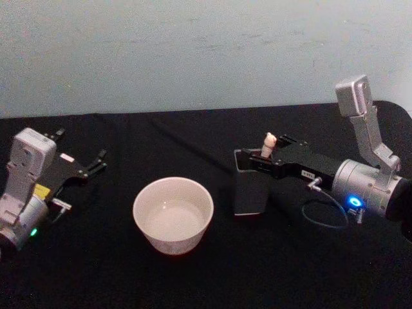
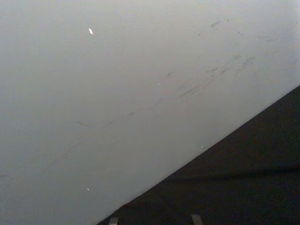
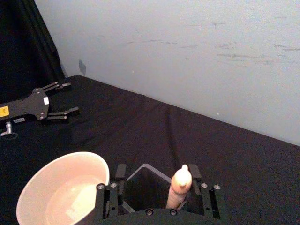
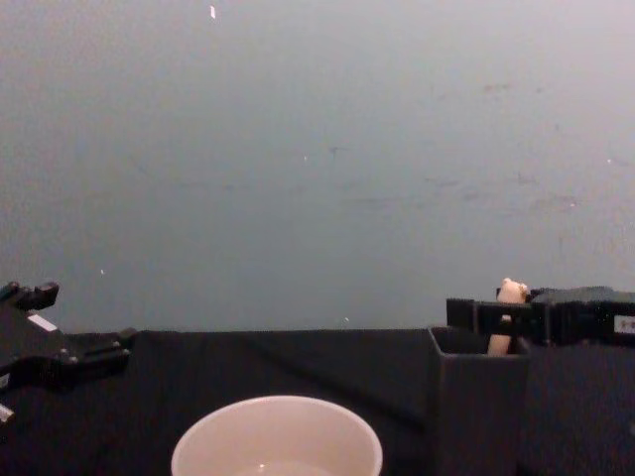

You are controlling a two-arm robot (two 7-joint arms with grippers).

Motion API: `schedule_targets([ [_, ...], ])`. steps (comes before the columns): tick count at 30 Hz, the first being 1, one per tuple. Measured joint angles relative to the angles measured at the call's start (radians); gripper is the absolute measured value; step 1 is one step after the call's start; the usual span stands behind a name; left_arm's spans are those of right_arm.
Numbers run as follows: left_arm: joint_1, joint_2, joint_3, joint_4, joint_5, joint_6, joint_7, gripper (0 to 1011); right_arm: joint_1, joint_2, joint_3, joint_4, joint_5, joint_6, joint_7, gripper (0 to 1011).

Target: Pick up the stirring spoon with one hand, stir inside the cup, then place it back in its original position.

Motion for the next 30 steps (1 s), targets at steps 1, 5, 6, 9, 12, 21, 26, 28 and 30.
schedule_targets([
  [1, 0.0, 0.0, 0.0, 0.0, 0.0, 0.0, 0.0, 1001, 0.0, 0.0, 0.0, 0.0, 0.0, -0.001, 0.0, 836],
  [5, 0.0, 0.0, 0.0, 0.0, 0.0, 0.0, 0.0, 1001, -0.006, -0.006, 0.01, -0.005, -0.005, -0.014, -0.015, 937],
  [6, 0.0, 0.0, 0.0, 0.0, 0.0, 0.0, 0.0, 1001, -0.007, -0.008, 0.013, -0.005, -0.006, -0.017, -0.018, 955],
  [9, 0.0, 0.0, 0.0, 0.0, 0.0, 0.0, 0.0, 1001, -0.011, -0.023, 0.031, -0.008, -0.014, -0.036, -0.042, 1002],
  [12, 0.0, 0.0, 0.0, 0.0, 0.0, 0.0, 0.0, 1001, -0.01, -0.04, 0.049, -0.008, -0.021, -0.056, -0.064, 1002],
  [21, 0.0, 0.0, 0.0, 0.0, 0.0, 0.0, 0.0, 1001, -0.002, -0.094, 0.112, -0.013, -0.065, -0.141, -0.145, 1002],
  [26, 0.0, 0.0, 0.0, 0.0, 0.0, 0.0, 0.0, 1001, -0.01, -0.118, 0.142, -0.01, -0.159, -0.228, -0.244, 1002],
  [28, 0.0, 0.0, 0.0, 0.0, 0.0, 0.0, 0.0, 1001, -0.014, -0.123, 0.146, -0.001, -0.194, -0.247, -0.276, 1002],
  [30, 0.0, 0.0, 0.0, 0.0, 0.0, 0.0, 0.0, 1001, -0.023, -0.127, 0.151, 0.014, -0.228, -0.258, -0.311, 1002],
])
